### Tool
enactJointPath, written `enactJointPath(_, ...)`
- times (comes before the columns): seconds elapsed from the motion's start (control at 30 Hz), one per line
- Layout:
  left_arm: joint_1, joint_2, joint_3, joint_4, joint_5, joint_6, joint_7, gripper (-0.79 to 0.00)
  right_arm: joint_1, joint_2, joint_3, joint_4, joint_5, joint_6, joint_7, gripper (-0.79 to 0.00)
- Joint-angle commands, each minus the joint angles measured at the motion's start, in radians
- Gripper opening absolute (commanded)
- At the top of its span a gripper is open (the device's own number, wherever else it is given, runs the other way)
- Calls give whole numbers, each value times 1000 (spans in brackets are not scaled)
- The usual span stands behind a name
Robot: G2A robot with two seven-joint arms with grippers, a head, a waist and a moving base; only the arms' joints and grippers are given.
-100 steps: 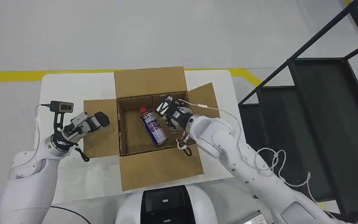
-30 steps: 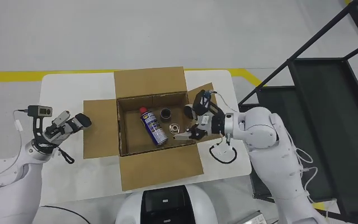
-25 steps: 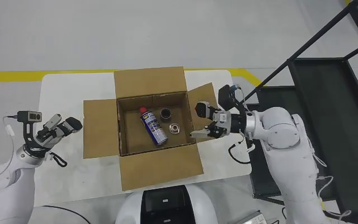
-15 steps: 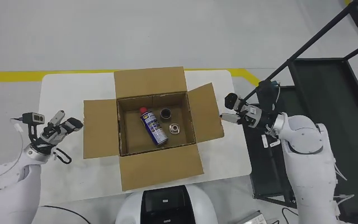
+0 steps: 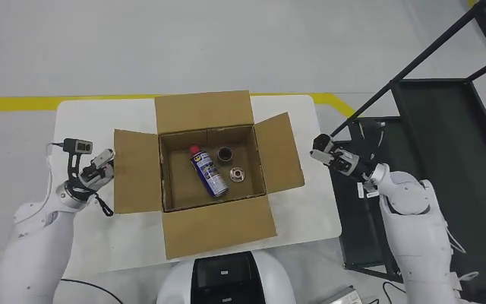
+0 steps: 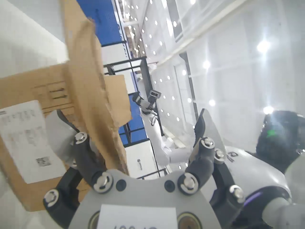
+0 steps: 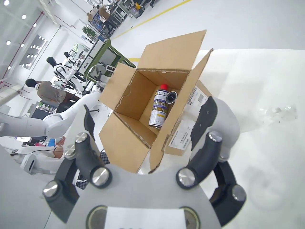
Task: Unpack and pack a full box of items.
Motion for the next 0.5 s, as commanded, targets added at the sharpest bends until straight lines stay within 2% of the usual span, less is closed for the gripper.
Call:
enactJointPath(0.0, 21, 2, -1, -65, -21, 29, -22, 0, -1, 3, -9, 21, 5, -8, 11, 0)
enactJointPath(0.1, 29, 0, 20, -113, -20, 36, -28, 0, 6, 5, -49, 45, 33, -22, 43, 0)
enactJointPath(0.2, 1, -7, 74, -118, -2, 48, -40, 0, 30, 9, -85, 85, 35, -26, 78, 0)
enactJointPath(0.33, -59, -17, 148, -74, 28, 67, -59, 0, 60, 11, -142, 106, 56, -40, 112, 0)
enactJointPath(0.47, -98, -24, 189, -21, 40, 66, -58, 0, 81, 14, -209, 82, 131, -61, 147, 0)
